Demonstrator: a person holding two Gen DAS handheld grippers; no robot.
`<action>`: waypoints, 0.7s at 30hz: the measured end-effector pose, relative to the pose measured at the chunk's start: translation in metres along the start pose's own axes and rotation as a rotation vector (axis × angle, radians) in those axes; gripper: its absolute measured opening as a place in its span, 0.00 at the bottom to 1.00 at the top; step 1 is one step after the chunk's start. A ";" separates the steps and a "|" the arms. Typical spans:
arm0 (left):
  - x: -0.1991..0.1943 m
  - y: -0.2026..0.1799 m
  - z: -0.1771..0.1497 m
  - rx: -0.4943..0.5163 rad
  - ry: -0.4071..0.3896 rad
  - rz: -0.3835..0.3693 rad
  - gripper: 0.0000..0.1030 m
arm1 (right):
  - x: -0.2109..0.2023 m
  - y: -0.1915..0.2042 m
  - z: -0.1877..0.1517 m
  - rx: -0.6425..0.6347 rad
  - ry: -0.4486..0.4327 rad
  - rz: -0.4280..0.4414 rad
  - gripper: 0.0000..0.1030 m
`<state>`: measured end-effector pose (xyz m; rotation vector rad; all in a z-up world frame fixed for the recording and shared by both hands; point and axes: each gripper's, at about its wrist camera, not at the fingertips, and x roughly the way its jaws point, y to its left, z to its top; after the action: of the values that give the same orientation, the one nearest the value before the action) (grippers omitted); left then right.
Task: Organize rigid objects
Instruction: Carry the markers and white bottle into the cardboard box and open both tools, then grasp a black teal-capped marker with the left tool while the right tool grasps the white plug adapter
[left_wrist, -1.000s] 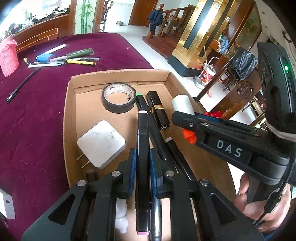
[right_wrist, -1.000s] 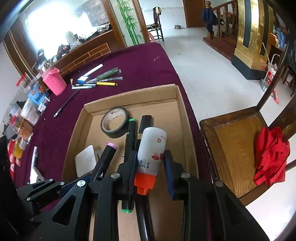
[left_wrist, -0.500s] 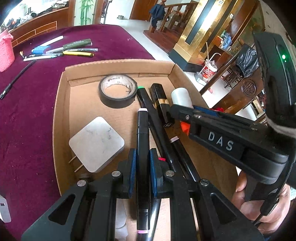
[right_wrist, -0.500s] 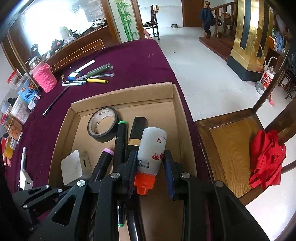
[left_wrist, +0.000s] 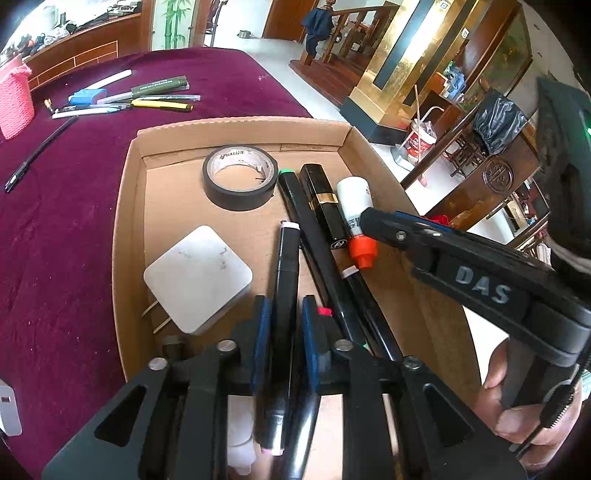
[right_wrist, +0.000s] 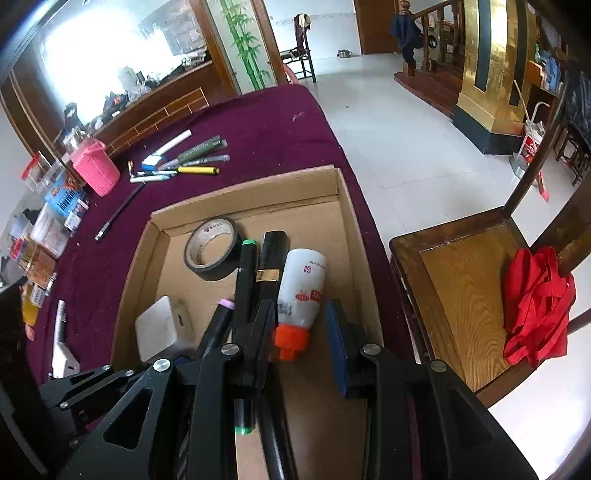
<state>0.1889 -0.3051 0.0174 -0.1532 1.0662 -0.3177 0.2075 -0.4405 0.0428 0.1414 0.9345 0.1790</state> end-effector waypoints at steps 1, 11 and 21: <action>-0.002 0.001 -0.001 -0.004 -0.004 -0.006 0.26 | -0.005 0.000 -0.002 0.008 -0.008 0.013 0.25; -0.061 0.005 -0.017 0.020 -0.109 -0.018 0.30 | -0.063 0.020 -0.037 0.044 -0.129 0.137 0.25; -0.145 0.051 -0.077 0.046 -0.242 0.000 0.30 | -0.080 0.101 -0.094 -0.037 -0.167 0.295 0.29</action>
<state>0.0663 -0.2076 0.0872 -0.1468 0.8189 -0.3144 0.0761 -0.3550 0.0704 0.2561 0.7406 0.4504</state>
